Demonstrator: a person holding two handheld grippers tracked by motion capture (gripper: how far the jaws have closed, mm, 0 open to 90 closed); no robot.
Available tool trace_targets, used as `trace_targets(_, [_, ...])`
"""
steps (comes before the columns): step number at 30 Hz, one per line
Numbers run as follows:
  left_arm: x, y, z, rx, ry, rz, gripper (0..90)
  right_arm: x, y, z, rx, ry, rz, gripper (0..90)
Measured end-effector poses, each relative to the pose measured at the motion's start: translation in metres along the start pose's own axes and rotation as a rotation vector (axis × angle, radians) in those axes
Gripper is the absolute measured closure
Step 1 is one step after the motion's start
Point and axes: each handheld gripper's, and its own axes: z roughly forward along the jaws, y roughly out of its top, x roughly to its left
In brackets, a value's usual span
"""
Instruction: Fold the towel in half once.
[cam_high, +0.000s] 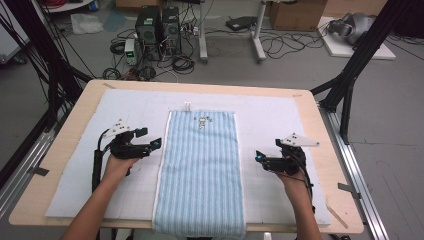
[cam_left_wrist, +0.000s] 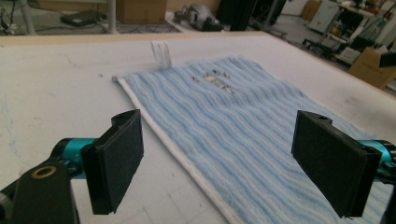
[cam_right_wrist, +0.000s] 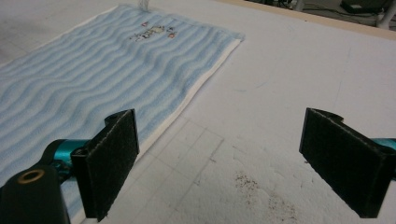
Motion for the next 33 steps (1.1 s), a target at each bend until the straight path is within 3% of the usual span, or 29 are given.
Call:
trace_targets(5, [0.005, 0.009, 0.006, 0.025, 0.014, 0.010, 17.3, -0.002, 0.000, -0.002, -0.003, 0.005, 0.001, 11.0])
trace_targets(8, [0.013, 0.014, 0.014, 0.038, 0.038, -0.017, 17.4, -0.002, 0.000, -0.001, -0.005, 0.008, 0.008, 11.1])
trace_targets(10, [0.020, 0.017, 0.023, 0.084, 0.061, -0.006, 18.0, -0.002, 0.000, -0.001, -0.004, 0.011, 0.008, 11.1])
trace_targets(12, [0.024, 0.021, 0.031, 0.118, 0.110, 0.002, 22.3, -0.001, 0.000, 0.000, -0.005, 0.016, 0.009, 11.0])
trace_targets(18, [0.036, 0.031, 0.062, 0.196, 0.174, -0.015, 25.7, 0.000, -0.001, 0.002, 0.003, 0.023, 0.012, 11.1])
trace_targets(21, [0.039, 0.033, 0.076, 0.218, 0.168, -0.039, 26.7, 0.001, -0.001, 0.003, 0.003, 0.027, 0.012, 11.0])
trace_targets(23, [0.039, 0.033, 0.086, 0.235, 0.150, -0.021, 30.9, 0.000, -0.001, 0.002, 0.002, 0.026, 0.018, 11.1])
trace_targets(26, [0.038, 0.029, 0.097, 0.249, 0.163, -0.031, 31.9, -0.001, -0.001, 0.002, 0.000, 0.028, 0.021, 11.0])
trace_targets(33, [0.032, 0.017, 0.113, 0.323, 0.197, 0.028, 32.4, -0.001, -0.002, 0.002, 0.005, 0.031, 0.027, 11.1])
